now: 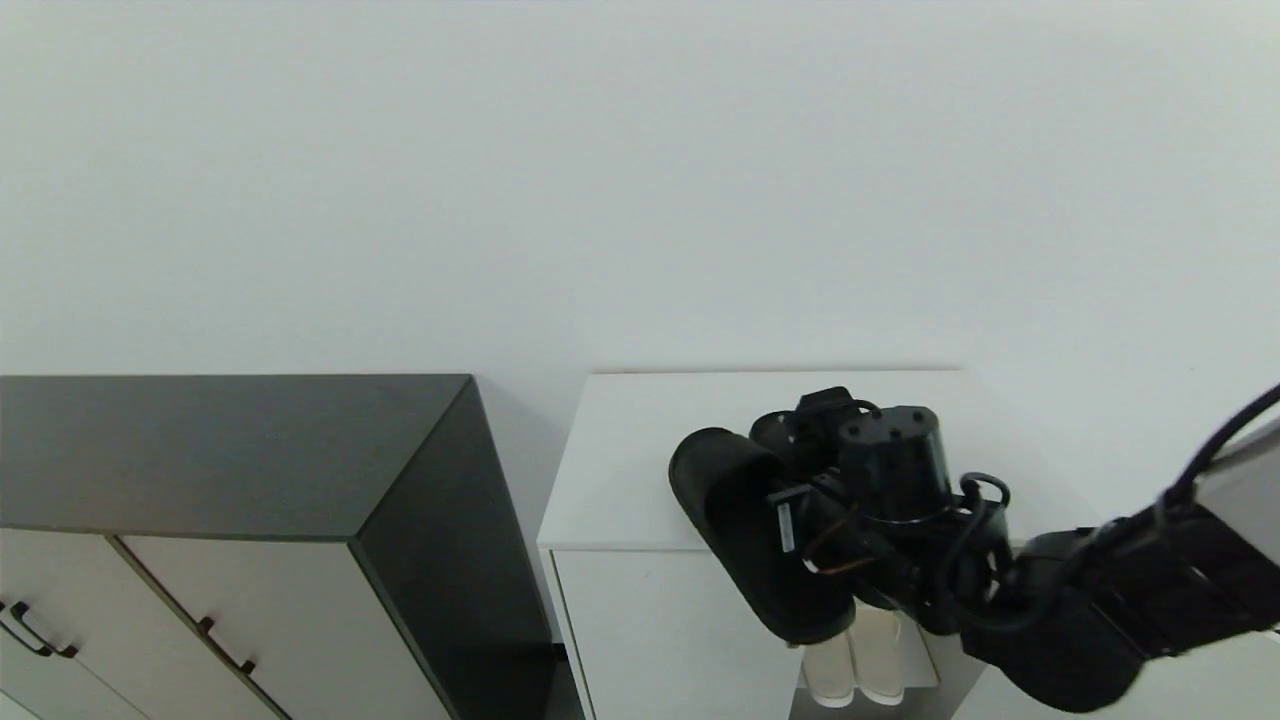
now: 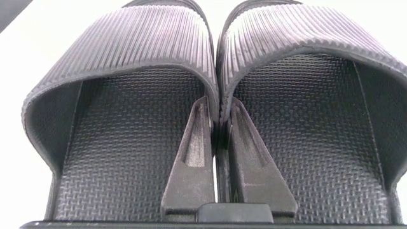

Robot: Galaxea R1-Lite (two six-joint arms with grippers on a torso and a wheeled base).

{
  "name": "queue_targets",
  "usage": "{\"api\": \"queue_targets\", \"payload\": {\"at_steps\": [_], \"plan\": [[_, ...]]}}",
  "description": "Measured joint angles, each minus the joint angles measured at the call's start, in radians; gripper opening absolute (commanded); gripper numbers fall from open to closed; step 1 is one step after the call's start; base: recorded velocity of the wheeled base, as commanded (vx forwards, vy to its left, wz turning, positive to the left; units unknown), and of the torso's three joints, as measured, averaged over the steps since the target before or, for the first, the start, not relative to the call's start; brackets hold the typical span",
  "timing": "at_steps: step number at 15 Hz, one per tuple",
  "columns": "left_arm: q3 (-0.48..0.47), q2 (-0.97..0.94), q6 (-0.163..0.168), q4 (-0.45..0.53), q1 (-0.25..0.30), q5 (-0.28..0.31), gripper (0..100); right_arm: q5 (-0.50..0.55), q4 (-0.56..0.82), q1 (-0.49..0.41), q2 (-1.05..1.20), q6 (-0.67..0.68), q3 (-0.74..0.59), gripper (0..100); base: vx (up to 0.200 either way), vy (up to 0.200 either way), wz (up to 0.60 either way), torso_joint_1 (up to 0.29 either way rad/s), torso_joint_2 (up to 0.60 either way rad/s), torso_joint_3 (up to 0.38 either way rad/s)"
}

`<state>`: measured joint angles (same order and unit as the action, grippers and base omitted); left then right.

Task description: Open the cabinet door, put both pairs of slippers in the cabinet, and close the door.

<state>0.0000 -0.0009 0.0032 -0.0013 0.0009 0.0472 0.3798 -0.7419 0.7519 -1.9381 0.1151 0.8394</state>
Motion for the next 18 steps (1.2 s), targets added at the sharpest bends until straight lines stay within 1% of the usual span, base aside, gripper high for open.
{"api": "queue_targets", "payload": {"at_steps": [2,4,5,10,16,18], "plan": [[0.000,0.000,0.001,0.000,0.001,0.001,0,-0.105,-0.033,0.013,0.097,-0.039,-0.131,0,0.000,0.000,0.00,0.000,0.00,0.000],[0.000,0.000,0.001,0.000,0.001,0.001,0,-0.114,-0.040,0.018,0.145,-0.047,-0.171,0,0.000,0.000,0.00,0.000,0.00,0.000],[0.000,0.000,0.001,0.000,0.001,0.001,0,-0.114,-0.040,0.020,0.160,-0.047,-0.180,0,0.000,0.000,0.00,0.000,0.00,0.000],[0.000,0.000,0.000,0.000,0.000,0.000,0,-0.111,-0.040,0.032,0.176,-0.049,-0.191,0,-0.200,0.000,0.00,0.002,0.00,0.000],[0.000,0.000,0.000,0.000,0.000,0.000,0,-0.084,-0.057,0.036,0.171,-0.049,-0.195,0,-0.200,0.000,0.00,-0.002,0.00,0.005],[0.000,0.000,-0.001,0.000,0.000,0.000,0,-0.077,-0.058,0.037,0.169,-0.049,-0.194,0,0.000,0.000,0.00,0.000,0.00,0.000]]}}
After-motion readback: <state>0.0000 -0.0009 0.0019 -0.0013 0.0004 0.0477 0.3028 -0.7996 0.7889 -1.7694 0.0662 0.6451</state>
